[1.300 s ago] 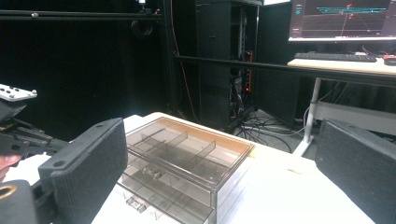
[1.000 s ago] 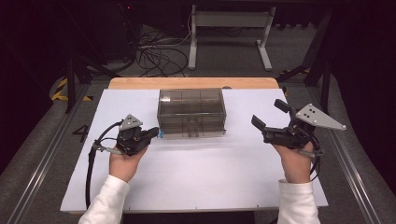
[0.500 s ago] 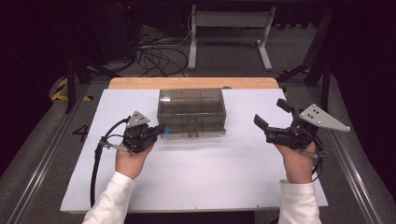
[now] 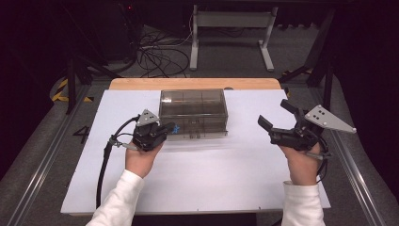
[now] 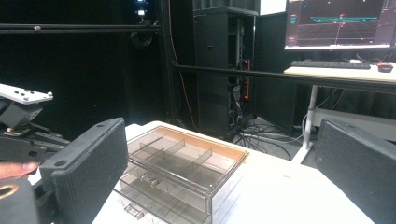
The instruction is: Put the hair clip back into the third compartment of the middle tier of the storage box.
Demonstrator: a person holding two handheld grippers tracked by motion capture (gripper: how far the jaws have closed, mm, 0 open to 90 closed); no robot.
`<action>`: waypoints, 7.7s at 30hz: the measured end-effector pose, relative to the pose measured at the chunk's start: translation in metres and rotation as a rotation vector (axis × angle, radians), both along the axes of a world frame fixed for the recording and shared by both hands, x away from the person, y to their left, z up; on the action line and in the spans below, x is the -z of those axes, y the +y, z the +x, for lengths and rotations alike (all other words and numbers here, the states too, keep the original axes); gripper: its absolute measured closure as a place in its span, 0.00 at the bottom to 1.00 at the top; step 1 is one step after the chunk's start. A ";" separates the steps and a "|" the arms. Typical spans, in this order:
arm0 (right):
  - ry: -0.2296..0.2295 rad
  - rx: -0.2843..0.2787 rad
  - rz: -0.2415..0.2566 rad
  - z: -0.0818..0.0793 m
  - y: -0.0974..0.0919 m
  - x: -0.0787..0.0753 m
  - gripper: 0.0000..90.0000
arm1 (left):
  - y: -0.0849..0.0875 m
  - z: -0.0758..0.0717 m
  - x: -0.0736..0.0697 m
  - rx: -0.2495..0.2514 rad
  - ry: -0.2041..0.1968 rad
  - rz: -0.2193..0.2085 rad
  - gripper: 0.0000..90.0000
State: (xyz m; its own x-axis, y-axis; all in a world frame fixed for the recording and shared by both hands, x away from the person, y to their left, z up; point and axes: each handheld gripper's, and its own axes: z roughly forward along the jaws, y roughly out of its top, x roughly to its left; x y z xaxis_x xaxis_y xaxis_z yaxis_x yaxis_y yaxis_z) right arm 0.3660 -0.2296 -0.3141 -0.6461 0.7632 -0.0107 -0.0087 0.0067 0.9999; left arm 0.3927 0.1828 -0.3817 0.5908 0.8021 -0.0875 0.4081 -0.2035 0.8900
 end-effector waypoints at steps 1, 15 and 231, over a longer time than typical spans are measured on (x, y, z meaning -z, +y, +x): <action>0.000 -0.003 0.000 0.000 0.000 0.000 0.04 | -0.001 0.001 0.000 0.003 0.000 -0.002 0.99; -0.007 -0.015 0.027 -0.002 -0.006 -0.002 0.04 | -0.026 0.009 0.005 0.046 -0.017 -0.001 0.99; 0.081 0.002 -0.051 0.010 0.017 0.028 0.03 | 0.077 -0.058 -0.021 -0.002 -0.342 -0.127 0.12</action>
